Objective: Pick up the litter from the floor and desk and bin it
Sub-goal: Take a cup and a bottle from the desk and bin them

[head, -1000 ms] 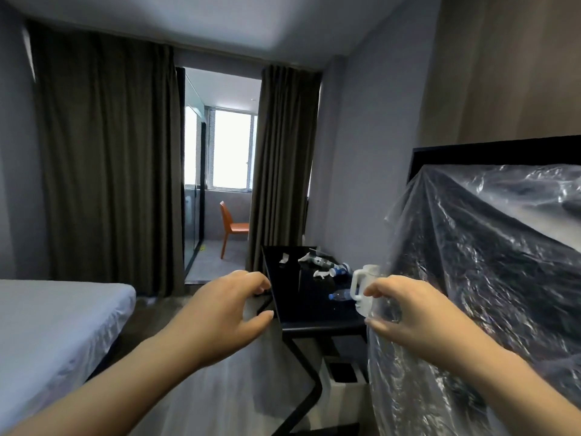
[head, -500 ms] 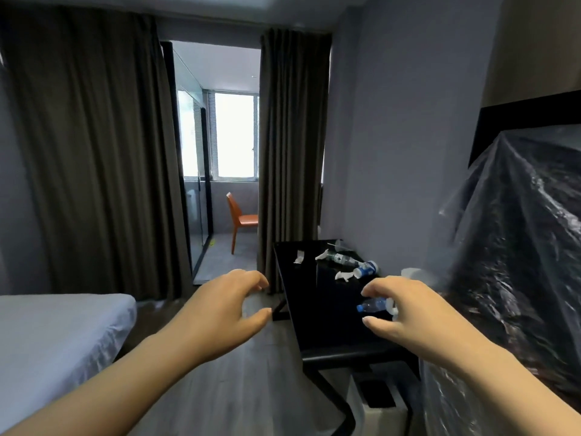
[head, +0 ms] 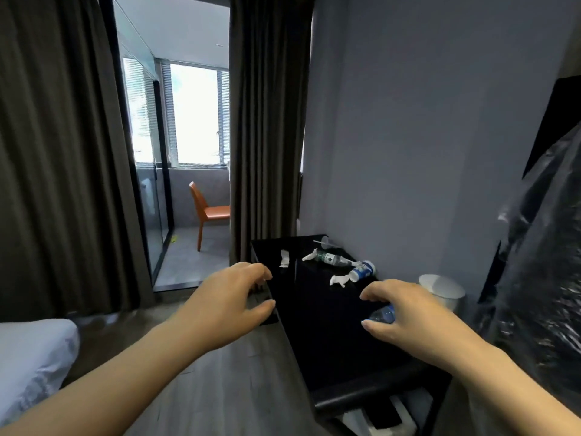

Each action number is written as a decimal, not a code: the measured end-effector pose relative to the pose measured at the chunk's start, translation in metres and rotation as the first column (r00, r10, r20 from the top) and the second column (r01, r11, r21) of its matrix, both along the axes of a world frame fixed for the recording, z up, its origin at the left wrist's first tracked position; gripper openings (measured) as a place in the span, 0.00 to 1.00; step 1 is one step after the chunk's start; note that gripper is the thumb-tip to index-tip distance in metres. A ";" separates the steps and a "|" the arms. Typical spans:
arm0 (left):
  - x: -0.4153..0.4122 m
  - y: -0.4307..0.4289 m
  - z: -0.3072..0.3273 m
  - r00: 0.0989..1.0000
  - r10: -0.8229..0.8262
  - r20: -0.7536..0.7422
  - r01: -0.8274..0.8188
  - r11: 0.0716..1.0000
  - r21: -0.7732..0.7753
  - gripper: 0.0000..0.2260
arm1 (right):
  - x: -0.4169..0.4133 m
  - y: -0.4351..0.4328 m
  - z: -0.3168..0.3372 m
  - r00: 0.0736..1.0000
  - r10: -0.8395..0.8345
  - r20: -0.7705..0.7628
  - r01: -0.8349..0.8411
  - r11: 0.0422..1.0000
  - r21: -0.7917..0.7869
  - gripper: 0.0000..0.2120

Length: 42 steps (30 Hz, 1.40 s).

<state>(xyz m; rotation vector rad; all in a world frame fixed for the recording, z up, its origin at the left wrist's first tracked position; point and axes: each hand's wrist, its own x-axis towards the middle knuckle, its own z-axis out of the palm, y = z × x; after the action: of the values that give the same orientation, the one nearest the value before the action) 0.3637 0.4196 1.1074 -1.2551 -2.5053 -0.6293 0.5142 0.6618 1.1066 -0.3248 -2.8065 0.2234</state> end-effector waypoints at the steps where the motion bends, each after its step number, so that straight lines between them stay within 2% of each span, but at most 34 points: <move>1: -0.017 0.001 0.001 1.000 -0.010 0.000 0.010 1.000 -0.004 0.18 | -0.016 -0.001 0.001 1.000 -0.013 0.002 0.013 1.000 0.001 0.19; 12: -0.178 0.045 -0.021 0.992 -0.102 0.068 0.106 0.993 -0.054 0.18 | -0.164 0.031 -0.028 0.993 -0.102 0.066 0.107 0.992 -0.073 0.19; 23: -0.333 0.154 -0.029 0.991 -0.118 0.065 0.122 0.991 -0.062 0.17 | -0.308 0.138 -0.048 0.991 -0.118 0.056 0.125 0.980 -0.154 0.17; 29: -0.388 0.211 -0.048 0.975 -0.185 0.127 0.196 0.977 -0.081 0.18 | -0.357 0.178 -0.058 0.981 -0.173 0.084 0.186 0.965 -0.183 0.14; 35: -0.453 0.267 -0.067 0.943 -0.284 0.175 0.303 0.948 -0.093 0.17 | -0.397 0.207 -0.079 0.954 -0.278 0.115 0.296 0.935 -0.193 0.18; 42: -0.541 0.325 -0.081 0.878 -0.435 0.200 0.460 0.882 -0.101 0.18 | -0.452 0.228 -0.095 0.875 -0.458 0.155 0.484 0.837 -0.256 0.19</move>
<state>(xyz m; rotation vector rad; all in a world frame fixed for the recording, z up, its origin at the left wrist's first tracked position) -0.1771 0.7448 1.0262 -1.9489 -2.4358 -0.6878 0.0621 0.8897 1.0119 -1.1033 -2.6631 0.5113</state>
